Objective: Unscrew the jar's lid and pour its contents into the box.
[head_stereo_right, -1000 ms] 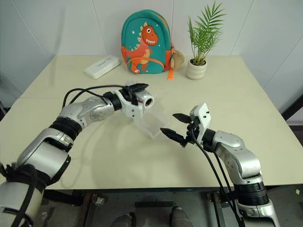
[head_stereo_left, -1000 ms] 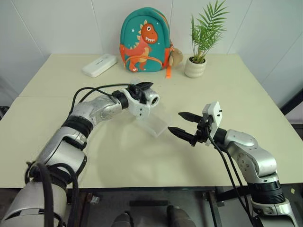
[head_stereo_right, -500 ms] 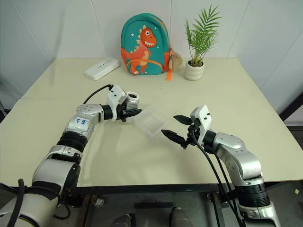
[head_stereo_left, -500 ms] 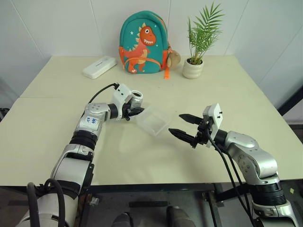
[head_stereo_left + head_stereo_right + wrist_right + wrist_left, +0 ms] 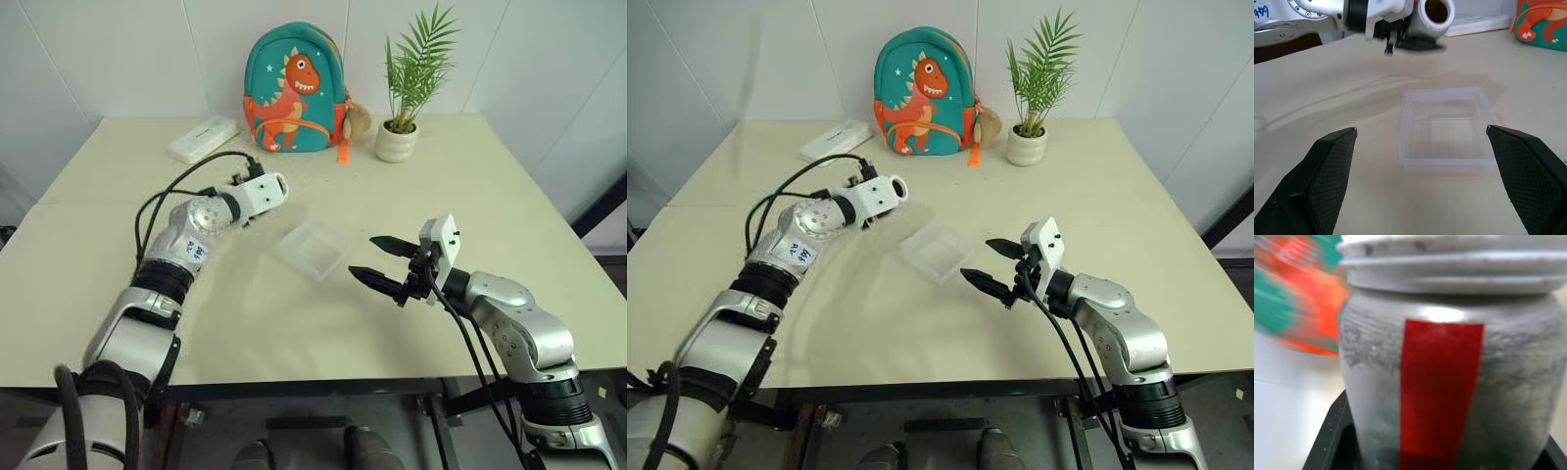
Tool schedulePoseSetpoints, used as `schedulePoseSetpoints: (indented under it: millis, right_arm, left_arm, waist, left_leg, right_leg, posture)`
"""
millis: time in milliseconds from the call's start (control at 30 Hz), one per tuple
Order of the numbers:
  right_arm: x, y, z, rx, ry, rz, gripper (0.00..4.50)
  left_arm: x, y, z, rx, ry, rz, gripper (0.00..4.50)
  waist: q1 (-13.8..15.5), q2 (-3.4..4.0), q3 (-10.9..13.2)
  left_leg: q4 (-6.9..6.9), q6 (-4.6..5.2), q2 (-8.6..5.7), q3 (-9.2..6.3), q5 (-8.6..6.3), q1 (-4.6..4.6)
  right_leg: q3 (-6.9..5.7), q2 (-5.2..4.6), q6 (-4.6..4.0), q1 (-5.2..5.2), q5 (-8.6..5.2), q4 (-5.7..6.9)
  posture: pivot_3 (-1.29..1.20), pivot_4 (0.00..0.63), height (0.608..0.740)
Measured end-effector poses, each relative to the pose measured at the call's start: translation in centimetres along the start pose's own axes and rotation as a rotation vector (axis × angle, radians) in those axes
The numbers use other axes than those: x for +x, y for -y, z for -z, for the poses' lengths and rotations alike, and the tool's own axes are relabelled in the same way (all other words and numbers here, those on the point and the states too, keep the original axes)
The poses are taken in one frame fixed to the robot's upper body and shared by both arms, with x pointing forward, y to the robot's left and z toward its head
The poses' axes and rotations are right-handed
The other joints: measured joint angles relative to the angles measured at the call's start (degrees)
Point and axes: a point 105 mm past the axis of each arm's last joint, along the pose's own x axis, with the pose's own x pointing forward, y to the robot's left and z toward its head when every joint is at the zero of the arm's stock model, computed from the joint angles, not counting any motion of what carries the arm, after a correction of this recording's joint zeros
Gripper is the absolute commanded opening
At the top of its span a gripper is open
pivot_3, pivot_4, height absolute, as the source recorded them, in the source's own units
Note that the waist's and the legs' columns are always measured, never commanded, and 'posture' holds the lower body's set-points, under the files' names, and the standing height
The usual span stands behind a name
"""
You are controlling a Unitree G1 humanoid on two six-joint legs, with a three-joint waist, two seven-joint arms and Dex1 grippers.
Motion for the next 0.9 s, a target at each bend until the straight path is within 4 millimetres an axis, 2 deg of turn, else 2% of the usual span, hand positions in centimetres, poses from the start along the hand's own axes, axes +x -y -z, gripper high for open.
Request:
schedulePoseSetpoints:
  millis: [67,100,167,267,367,567,767,900]
  right_arm:
    - [0.0,0.0,0.0,0.0,0.0,0.0,4.46]
    - [0.0,0.0,0.0,0.001,0.001,-0.001,4.46]
    - [0.1,-0.1,0.0,0.001,0.002,-0.003,4.46]
    - [0.1,-0.1,0.0,0.002,0.001,-0.005,4.46]
    - [0.1,-0.1,0.1,0.003,0.001,-0.003,4.46]
    - [0.4,-0.3,0.0,0.016,0.016,-0.008,4.46]
    - [0.5,-0.5,0.0,0.021,0.023,-0.014,4.46]
    - [0.6,-0.5,0.0,0.025,0.028,-0.018,4.46]
  left_arm:
    - [0.0,-2.6,-1.9,0.368,0.067,-0.154,2.1]
    - [0.1,-3.2,-3.0,0.497,0.108,-0.21,2.1]
    - [0.2,-2.8,-4.6,0.677,0.18,-0.256,2.1]
    - [0.3,-0.2,-5.2,0.868,0.258,-0.24,2.1]
    - [0.2,0.0,-6.0,0.954,0.308,-0.278,2.1]
    - [0.5,-1.6,-7.5,1.018,0.33,-0.38,2.1]
    - [0.7,-0.3,-7.7,1.073,0.362,-0.327,2.1]
    - [0.6,-0.2,-7.8,1.073,0.37,-0.318,2.1]
  waist:
    - [0.3,0.0,0.0]
    - [0.5,0.0,0.0]
    - [0.6,0.0,0.0]
    - [0.6,-0.01,0.0]
    - [0.4,-0.01,0.0]
    - [0.5,-0.01,0.0]
    - [0.5,-0.01,0.0]
    - [0.5,-0.01,0.0]
  left_leg:
    - [-0.02,-0.05,0.0,0.04,-0.03,0.0]
    - [-0.02,-0.07,0.0,0.07,-0.04,0.0]
    - [-0.02,-0.07,0.0,0.1,-0.05,0.0]
    - [-0.02,-0.07,0.0,0.1,-0.05,-0.04]
    - [-0.09,-0.07,0.0,0.11,-0.05,-0.04]
    - [-0.09,-0.07,0.0,0.14,-0.05,-0.03]
    - [-0.08,-0.07,0.0,0.14,-0.05,-0.03]
    - [-0.08,-0.07,0.0,0.14,-0.05,-0.03]
  right_leg:
    - [0.01,0.0,0.02,0.0,0.0,-0.06]
    - [0.01,0.0,0.02,0.01,0.0,-0.09]
    - [0.02,0.0,0.02,0.01,0.0,-0.11]
    - [0.02,0.0,0.02,-0.02,0.0,-0.1]
    - [0.03,0.01,0.01,-0.05,0.0,-0.1]
    - [0.05,0.0,0.02,-0.05,-0.01,-0.11]
    - [0.05,0.01,0.02,-0.05,-0.01,-0.09]
    - [0.05,0.0,0.02,-0.05,-0.01,-0.1]
  posture:
    - [0.0,0.15,0.74]
    - [0.0,0.15,0.74]
    - [0.0,0.15,0.74]
    - [0.0,0.15,0.74]
    - [0.0,0.15,0.74]
    - [0.0,0.15,0.74]
    - [0.0,0.15,0.74]
    - [0.0,0.15,0.74]
